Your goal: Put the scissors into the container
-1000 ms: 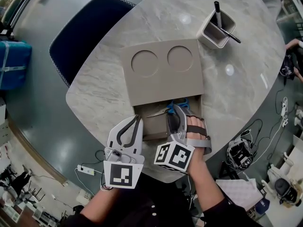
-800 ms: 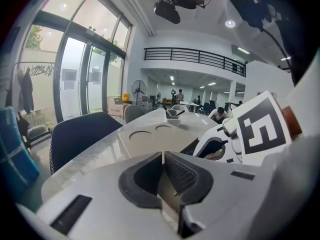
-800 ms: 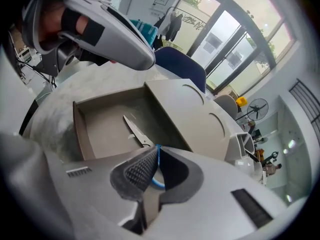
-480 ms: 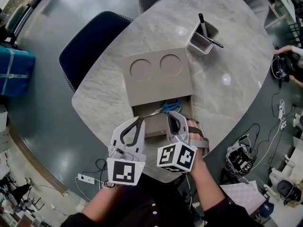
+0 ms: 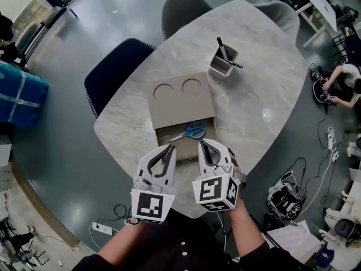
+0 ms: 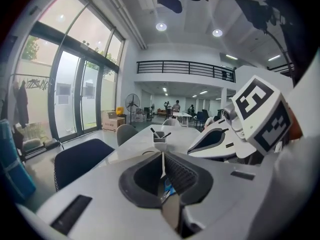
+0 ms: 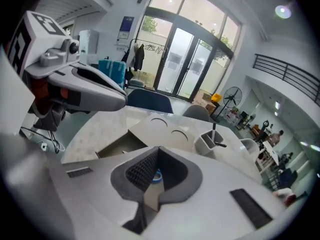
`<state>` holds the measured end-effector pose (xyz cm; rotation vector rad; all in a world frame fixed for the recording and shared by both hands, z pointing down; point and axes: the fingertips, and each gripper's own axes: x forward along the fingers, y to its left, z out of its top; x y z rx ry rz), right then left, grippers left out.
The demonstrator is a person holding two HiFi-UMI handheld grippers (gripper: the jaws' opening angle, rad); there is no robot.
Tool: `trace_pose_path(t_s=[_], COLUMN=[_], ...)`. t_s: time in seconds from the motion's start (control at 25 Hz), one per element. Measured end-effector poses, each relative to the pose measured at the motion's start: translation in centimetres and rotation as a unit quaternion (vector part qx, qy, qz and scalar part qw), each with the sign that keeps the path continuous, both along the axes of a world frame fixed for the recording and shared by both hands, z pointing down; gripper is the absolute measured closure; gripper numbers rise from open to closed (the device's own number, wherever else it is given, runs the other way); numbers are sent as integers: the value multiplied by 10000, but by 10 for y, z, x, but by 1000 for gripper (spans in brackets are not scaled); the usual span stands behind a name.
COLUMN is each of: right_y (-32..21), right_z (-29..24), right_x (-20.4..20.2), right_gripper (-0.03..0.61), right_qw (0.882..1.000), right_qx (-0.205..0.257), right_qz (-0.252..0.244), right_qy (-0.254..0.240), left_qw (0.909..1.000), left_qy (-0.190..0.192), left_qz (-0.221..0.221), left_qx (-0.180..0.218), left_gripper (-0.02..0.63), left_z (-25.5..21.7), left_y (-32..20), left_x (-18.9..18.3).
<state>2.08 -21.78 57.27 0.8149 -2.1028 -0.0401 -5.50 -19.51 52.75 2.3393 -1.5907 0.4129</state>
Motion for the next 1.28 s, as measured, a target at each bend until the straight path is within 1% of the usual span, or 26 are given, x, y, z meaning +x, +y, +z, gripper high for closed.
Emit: trace_pose_path(t_s=[0.08, 0.16, 0.24, 0.36, 0.44, 0.52, 0.64, 0.72, 0.84, 1.0, 1.08, 1.2, 1.28], right_y=[4, 8, 11, 13, 15, 20, 27, 34, 48, 64, 73, 87, 95], right_z=[-14, -29, -48, -74, -88, -105, -133, -150, -168, -183, -188, -195, -204], right_x=[6, 8, 4, 11, 21, 30, 41, 47, 52, 65, 72, 81, 85], right_gripper=[581, 581, 581, 581, 581, 581, 581, 581, 581, 581, 581, 581, 581], right_qw=[9996, 9983, 9941, 9824, 9754, 9687, 9521, 9419, 9323, 9223, 9189, 9155, 9115], right_qx=[46, 135, 241, 298, 419, 651, 955, 1111, 1159, 1278, 1350, 1437, 1532], right_qz=[174, 284, 346, 686, 875, 999, 1182, 1221, 1263, 1392, 1464, 1523, 1537], right_qy=[-210, -485, -995, -1712, -1979, -2178, -2654, -2926, -3185, -3372, -3405, -3436, -3495], left_qw=[9999, 9994, 9985, 9977, 9974, 9970, 9966, 9959, 9946, 9919, 9909, 9898, 9880], left_qy=[94, 326, 517, 572, 560, 550, 487, 465, 418, 383, 412, 238, 247], left_qz=[-54, -137, -198, -259, -253, -254, -261, -280, -341, -477, -472, -545, -517], left_qx=[43, 24, 32, 260, 388, 480, 613, 724, 887, 1111, 1191, 1296, 1433], left_gripper=[589, 589, 589, 589, 589, 589, 589, 589, 589, 589, 589, 589, 589], left_z=[-10, -19, -29, -49, -61, -71, -88, -98, -115, -138, -140, -154, -162], left_y=[5, 9, 11, 13, 16, 22, 31, 38, 48, 62, 73, 85, 93], left_x=[4, 5, 3, 3, 7, 10, 11, 13, 14, 18, 22, 21, 25])
